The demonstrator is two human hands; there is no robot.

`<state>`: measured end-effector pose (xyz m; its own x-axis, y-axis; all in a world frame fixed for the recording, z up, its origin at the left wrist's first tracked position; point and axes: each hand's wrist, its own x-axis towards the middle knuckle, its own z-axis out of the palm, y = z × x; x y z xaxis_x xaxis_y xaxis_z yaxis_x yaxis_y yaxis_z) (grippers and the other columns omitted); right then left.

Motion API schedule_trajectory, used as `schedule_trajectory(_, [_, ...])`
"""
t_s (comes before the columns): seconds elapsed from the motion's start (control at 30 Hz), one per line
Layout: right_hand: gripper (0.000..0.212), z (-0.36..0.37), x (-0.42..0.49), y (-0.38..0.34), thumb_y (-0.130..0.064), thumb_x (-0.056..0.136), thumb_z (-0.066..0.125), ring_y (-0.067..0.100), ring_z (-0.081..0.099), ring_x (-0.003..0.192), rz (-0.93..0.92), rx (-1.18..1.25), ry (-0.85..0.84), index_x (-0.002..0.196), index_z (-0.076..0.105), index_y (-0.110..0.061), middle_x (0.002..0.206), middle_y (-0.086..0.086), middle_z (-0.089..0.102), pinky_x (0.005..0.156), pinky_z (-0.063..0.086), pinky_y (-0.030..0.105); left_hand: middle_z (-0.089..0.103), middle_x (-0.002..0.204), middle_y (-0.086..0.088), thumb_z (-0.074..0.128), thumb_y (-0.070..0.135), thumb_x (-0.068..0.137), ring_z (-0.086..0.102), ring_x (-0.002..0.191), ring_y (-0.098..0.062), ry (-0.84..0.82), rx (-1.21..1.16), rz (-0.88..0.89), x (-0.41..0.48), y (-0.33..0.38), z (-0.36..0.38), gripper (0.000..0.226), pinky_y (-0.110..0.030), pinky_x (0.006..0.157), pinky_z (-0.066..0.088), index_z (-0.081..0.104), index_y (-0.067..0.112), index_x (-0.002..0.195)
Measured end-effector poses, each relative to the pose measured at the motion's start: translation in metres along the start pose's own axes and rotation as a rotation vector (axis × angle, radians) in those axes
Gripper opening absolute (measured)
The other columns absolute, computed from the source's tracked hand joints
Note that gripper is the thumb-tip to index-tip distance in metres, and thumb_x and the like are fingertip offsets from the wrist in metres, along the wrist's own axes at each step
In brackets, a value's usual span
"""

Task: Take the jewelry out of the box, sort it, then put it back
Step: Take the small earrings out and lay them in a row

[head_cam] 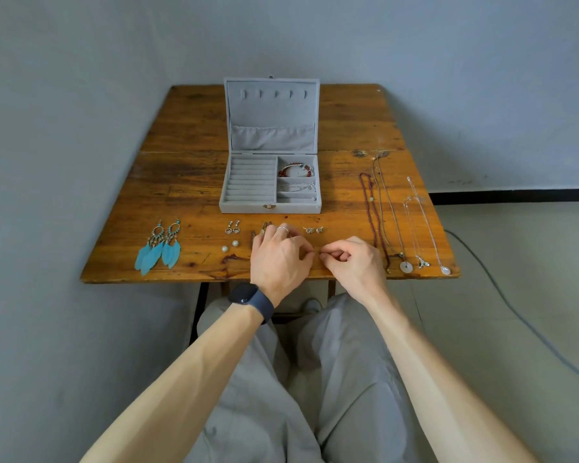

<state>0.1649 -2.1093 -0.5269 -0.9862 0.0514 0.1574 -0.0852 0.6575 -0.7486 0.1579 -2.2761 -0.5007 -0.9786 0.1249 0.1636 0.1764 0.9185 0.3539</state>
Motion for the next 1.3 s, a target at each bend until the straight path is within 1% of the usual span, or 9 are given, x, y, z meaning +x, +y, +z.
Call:
schedule_trajectory(0.17, [0.009, -0.001, -0.002, 0.001, -0.027, 0.080, 0.081, -0.005, 0.058, 0.084, -0.014, 0.002, -0.007, 0.089, 0.078, -0.028, 0.086, -0.015, 0.064, 0.067, 0.040, 0.003, 0.060, 0.120, 0.008, 0.061, 0.044, 0.093, 0.047, 0.115, -0.021, -0.001, 0.009, -0.011, -0.002, 0.000, 0.002, 0.020, -0.047, 0.104, 0.036, 0.075, 0.032, 0.100])
schedule_trajectory(0.4, [0.016, -0.003, -0.001, 0.002, -0.029, 0.079, 0.082, -0.003, 0.059, 0.081, 0.002, 0.028, -0.048, 0.094, 0.078, -0.033, 0.087, -0.018, 0.063, 0.067, 0.043, 0.006, 0.061, 0.119, 0.006, 0.061, 0.042, 0.093, 0.049, 0.114, -0.021, 0.020, 0.015, -0.009, -0.003, 0.000, 0.004, 0.019, -0.043, 0.102, 0.035, 0.076, 0.031, 0.100])
schedule_trajectory(0.6, [0.009, -0.002, -0.002, 0.001, -0.026, 0.082, 0.078, -0.005, 0.057, 0.079, -0.008, 0.009, -0.014, 0.090, 0.078, -0.030, 0.085, -0.017, 0.063, 0.066, 0.040, 0.004, 0.060, 0.119, 0.008, 0.060, 0.042, 0.093, 0.048, 0.113, -0.020, 0.006, 0.000, 0.013, -0.003, -0.001, 0.002, 0.019, -0.041, 0.101, 0.033, 0.076, 0.032, 0.098])
schedule_trajectory(0.77, [0.010, 0.000, -0.002, 0.001, -0.025, 0.082, 0.078, -0.002, 0.058, 0.078, -0.016, -0.003, 0.000, 0.092, 0.079, -0.028, 0.085, -0.017, 0.062, 0.066, 0.040, 0.005, 0.061, 0.118, 0.007, 0.060, 0.043, 0.093, 0.049, 0.113, -0.020, 0.000, 0.021, 0.042, -0.001, -0.003, 0.001, 0.019, -0.044, 0.102, 0.036, 0.076, 0.033, 0.097])
schedule_trajectory(0.9, [0.013, 0.000, -0.003, 0.001, -0.026, 0.082, 0.078, -0.001, 0.059, 0.077, -0.002, -0.012, -0.013, 0.094, 0.078, -0.030, 0.086, -0.017, 0.063, 0.068, 0.042, 0.008, 0.062, 0.118, 0.006, 0.060, 0.043, 0.093, 0.050, 0.112, -0.021, 0.000, 0.032, 0.055, -0.001, -0.004, 0.000, 0.018, -0.044, 0.102, 0.037, 0.074, 0.033, 0.099])
schedule_trajectory(1.03, [0.017, -0.003, -0.003, 0.001, -0.027, 0.082, 0.078, -0.001, 0.059, 0.079, 0.007, -0.002, -0.049, 0.098, 0.077, -0.032, 0.089, -0.017, 0.063, 0.068, 0.042, 0.008, 0.061, 0.122, 0.005, 0.058, 0.043, 0.094, 0.051, 0.114, -0.020, -0.021, 0.061, 0.082, -0.002, -0.004, -0.005, 0.019, -0.042, 0.104, 0.037, 0.071, 0.034, 0.105])
schedule_trajectory(1.13, [0.017, -0.006, -0.004, 0.001, -0.025, 0.084, 0.076, -0.001, 0.060, 0.083, 0.010, 0.054, -0.068, 0.099, 0.076, -0.033, 0.092, -0.018, 0.064, 0.069, 0.045, 0.009, 0.062, 0.121, 0.006, 0.056, 0.041, 0.095, 0.053, 0.114, -0.020, 0.015, 0.065, 0.129, -0.002, -0.010, -0.011, 0.024, -0.037, 0.102, 0.038, 0.067, 0.033, 0.115])
schedule_trajectory(1.2, [0.018, -0.010, -0.004, 0.000, -0.023, 0.086, 0.074, -0.003, 0.062, 0.087, -0.027, 0.098, -0.062, 0.100, 0.076, -0.033, 0.094, -0.020, 0.066, 0.070, 0.048, 0.009, 0.063, 0.120, 0.006, 0.053, 0.041, 0.097, 0.054, 0.114, -0.018, 0.044, 0.060, 0.132, 0.004, -0.016, -0.018, 0.029, -0.035, 0.101, 0.040, 0.063, 0.032, 0.123])
schedule_trajectory(1.3, [0.017, -0.018, 0.004, -0.007, -0.024, 0.088, 0.071, -0.005, 0.064, 0.092, -0.113, 0.080, -0.051, 0.102, 0.074, -0.034, 0.097, -0.026, 0.065, 0.074, 0.048, 0.006, 0.063, 0.125, 0.004, 0.051, 0.040, 0.099, 0.055, 0.116, -0.018, 0.090, 0.054, 0.105, 0.024, -0.026, -0.029, 0.033, -0.033, 0.098, 0.045, 0.058, 0.029, 0.129])
